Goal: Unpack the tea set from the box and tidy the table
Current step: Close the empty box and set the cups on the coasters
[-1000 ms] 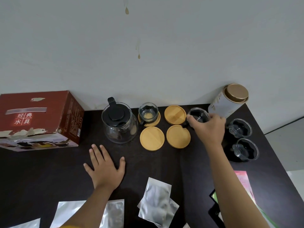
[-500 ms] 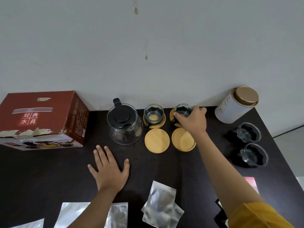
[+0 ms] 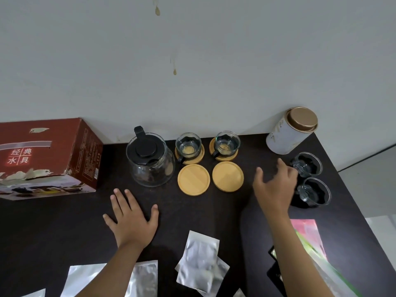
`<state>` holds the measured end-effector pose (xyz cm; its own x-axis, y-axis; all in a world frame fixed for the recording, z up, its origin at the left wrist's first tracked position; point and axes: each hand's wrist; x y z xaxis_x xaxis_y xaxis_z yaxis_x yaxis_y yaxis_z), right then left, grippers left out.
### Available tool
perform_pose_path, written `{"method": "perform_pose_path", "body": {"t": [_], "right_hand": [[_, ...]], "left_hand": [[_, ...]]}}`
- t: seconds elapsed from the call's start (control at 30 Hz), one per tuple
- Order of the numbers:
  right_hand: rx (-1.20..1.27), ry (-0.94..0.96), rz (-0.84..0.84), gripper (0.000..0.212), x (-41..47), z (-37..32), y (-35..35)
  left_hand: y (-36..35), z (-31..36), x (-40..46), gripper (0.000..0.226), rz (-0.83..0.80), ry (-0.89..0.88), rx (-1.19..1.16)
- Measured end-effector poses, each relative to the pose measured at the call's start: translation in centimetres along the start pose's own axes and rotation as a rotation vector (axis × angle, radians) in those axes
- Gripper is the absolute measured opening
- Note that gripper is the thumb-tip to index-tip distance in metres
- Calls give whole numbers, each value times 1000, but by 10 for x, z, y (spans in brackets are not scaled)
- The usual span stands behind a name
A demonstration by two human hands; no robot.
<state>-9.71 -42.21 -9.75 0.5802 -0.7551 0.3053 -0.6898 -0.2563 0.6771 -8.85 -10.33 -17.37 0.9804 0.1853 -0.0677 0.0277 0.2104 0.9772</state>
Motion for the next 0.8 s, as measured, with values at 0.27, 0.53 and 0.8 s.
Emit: {"method": "perform_pose_path", "body": {"t": [0.27,0.53,0.8], "right_hand": [[22,-377,319,88,-17,69,43],[364,-654,178,97,9,95,40],[424,-623,275,75,4,70,36]], "left_hand": [[-3,0,1,90,1,12,6],[0,1,0,96,2,11,-1],[-2,0,0,95,7,1,4]]}}
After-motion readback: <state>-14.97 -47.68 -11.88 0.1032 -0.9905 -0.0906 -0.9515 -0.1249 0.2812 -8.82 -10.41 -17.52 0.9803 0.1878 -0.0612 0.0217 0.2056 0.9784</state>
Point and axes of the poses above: each hand's wrist, its own x-axis towards the middle knuckle, its own y-axis out of the back of the hand, z = x × y, and after that the axes turned 5 degrees about z, right-handed
